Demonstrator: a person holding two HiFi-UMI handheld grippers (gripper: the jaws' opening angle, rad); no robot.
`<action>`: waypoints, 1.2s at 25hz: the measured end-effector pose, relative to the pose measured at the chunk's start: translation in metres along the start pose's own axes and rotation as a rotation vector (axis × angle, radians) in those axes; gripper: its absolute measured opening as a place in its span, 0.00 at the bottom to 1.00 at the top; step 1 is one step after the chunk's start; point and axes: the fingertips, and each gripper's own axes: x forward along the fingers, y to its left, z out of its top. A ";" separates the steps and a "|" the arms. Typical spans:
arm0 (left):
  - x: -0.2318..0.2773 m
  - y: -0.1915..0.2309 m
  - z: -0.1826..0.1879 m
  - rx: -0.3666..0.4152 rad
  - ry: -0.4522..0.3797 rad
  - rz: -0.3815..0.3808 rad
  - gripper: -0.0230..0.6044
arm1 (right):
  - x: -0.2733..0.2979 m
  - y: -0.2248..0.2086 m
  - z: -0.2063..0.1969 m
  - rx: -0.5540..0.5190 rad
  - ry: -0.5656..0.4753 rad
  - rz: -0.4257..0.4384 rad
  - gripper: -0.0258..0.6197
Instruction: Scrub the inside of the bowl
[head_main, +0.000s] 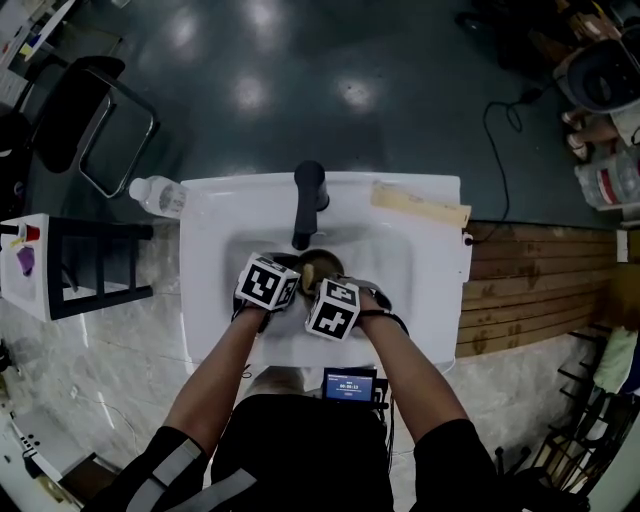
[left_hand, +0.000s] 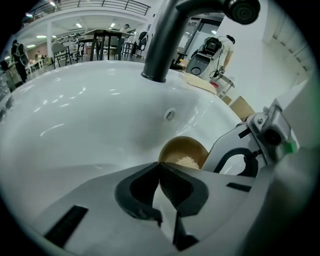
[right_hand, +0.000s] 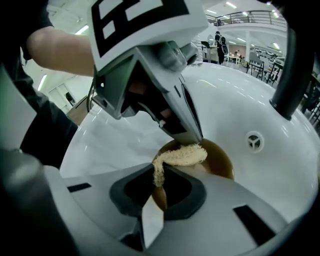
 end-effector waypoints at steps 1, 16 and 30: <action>0.000 0.000 0.000 0.002 0.001 -0.001 0.06 | -0.002 0.001 -0.002 -0.007 0.009 0.008 0.10; -0.003 -0.003 -0.002 0.027 0.003 -0.023 0.06 | -0.039 -0.042 -0.033 0.055 0.090 -0.193 0.10; 0.000 -0.005 -0.010 -0.014 -0.019 -0.063 0.06 | -0.028 -0.090 -0.018 0.074 0.051 -0.492 0.10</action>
